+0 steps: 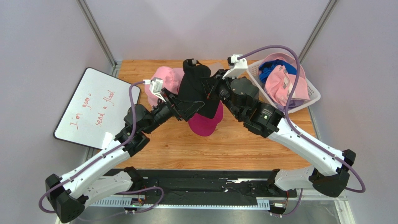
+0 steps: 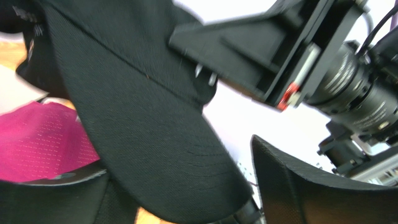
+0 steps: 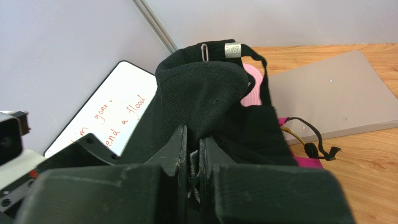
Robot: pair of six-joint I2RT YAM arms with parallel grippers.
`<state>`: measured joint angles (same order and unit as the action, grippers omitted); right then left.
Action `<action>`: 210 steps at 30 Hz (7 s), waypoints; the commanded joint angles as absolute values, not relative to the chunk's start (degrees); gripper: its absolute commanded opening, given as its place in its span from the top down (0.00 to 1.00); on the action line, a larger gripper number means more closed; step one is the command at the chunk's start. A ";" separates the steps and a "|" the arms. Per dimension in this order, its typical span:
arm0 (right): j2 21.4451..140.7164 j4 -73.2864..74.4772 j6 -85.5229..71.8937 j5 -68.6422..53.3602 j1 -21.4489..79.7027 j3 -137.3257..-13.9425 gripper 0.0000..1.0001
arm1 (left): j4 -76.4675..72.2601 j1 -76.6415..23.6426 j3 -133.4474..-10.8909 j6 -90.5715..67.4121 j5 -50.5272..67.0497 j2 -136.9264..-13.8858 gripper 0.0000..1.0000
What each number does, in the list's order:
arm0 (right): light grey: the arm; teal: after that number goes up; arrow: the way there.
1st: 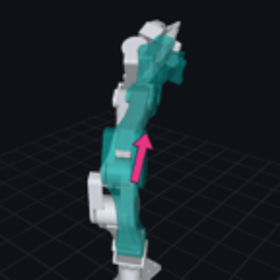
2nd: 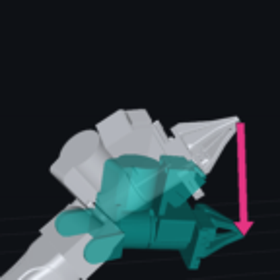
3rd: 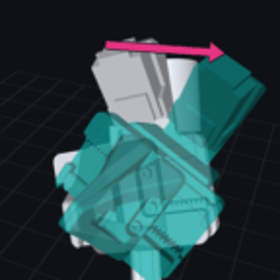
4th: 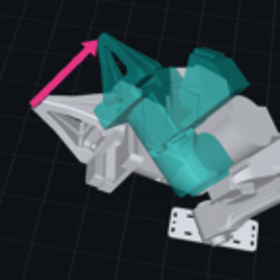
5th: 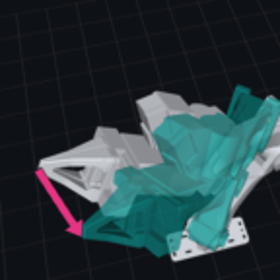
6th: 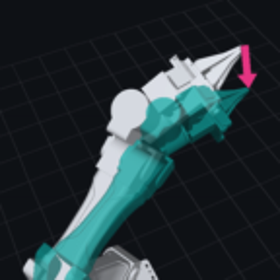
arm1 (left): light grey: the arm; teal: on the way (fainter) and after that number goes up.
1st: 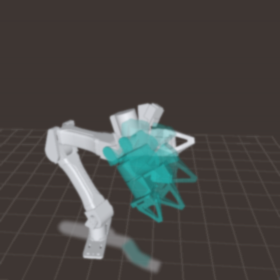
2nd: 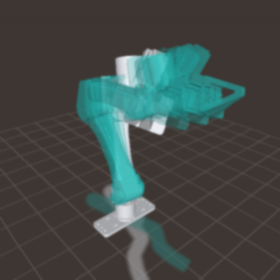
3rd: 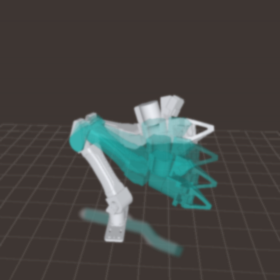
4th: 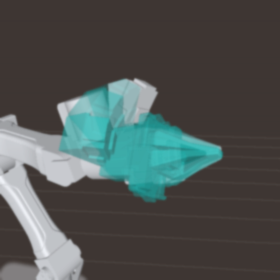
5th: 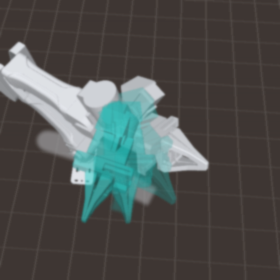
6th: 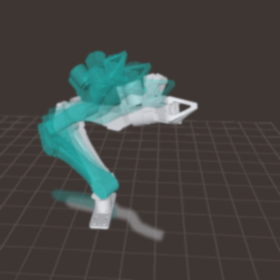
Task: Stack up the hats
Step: Stack the hat on the hat.
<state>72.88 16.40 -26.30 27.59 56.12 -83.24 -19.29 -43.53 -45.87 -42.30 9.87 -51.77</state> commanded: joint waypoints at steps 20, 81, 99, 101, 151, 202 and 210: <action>66.36 14.23 -20.66 26.14 57.49 -82.44 0.67 | -12.67 -41.67 -54.22 -36.14 12.19 -47.20 1.00; 48.60 26.88 -6.42 -39.65 23.47 -75.66 1.00 | -17.57 -15.03 -48.97 -48.60 58.54 -42.27 1.00; 69.86 32.96 -8.35 -31.02 23.38 -88.15 1.00 | -10.81 -15.03 -36.39 -42.98 46.32 -39.46 1.00; 73.12 33.40 -8.52 -31.46 23.47 -90.26 1.00 | -12.12 -15.03 -34.56 -43.85 45.97 -39.81 1.00; 101.07 43.33 -9.23 -23.03 20.13 -107.67 0.62 | -45.26 -14.94 -17.40 -53.97 38.67 -68.47 1.00; 98.97 35.77 -12.39 -25.67 21.00 -103.18 1.00 | -27.33 -14.94 -22.59 -42.10 33.83 -57.12 0.56; 95.02 37.53 -11.69 -22.07 21.71 -102.83 1.00 | -30.68 -14.94 -23.47 -44.73 35.68 -57.14 1.00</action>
